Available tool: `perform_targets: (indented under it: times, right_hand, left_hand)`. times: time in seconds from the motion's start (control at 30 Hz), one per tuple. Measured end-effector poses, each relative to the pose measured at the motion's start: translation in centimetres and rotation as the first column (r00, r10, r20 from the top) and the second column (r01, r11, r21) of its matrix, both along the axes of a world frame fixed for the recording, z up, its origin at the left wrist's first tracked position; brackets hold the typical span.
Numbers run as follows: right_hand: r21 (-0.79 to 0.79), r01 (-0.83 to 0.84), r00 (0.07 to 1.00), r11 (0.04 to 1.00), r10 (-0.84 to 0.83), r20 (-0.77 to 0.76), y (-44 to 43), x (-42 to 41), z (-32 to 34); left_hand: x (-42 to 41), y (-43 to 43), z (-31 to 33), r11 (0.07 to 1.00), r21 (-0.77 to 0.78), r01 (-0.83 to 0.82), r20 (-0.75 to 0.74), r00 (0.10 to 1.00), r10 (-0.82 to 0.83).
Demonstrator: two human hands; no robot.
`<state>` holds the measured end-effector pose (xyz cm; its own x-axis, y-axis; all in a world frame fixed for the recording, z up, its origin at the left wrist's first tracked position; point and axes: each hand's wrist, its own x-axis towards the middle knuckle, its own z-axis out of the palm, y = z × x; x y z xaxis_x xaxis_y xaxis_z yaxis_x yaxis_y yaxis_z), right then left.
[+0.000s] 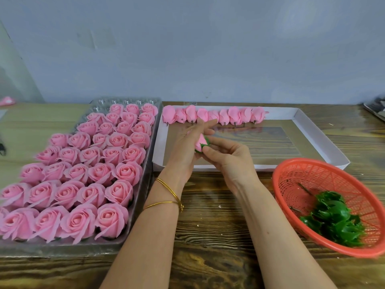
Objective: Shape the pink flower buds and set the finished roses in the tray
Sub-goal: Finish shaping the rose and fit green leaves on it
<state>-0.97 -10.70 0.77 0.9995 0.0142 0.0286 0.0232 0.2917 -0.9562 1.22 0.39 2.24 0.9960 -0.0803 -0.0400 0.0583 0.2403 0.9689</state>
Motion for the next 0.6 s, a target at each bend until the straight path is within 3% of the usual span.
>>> perform_targets:
  times: [0.17, 0.6]
  right_hand:
    - [-0.085, -0.016, 0.997, 0.996, 0.022, 0.068, -0.33, -0.08, 0.11]
    - [-0.124, -0.004, 0.992, 0.992, 0.020, 0.127, -0.21, -0.11, 0.15]
  left_hand:
    - [-0.06, -0.05, -0.11, 0.999, 0.023, 0.031, 0.012, 0.999, -0.032]
    - [0.09, -0.27, -0.42, 0.998, 0.058, 0.041, 0.047, 0.998, -0.043]
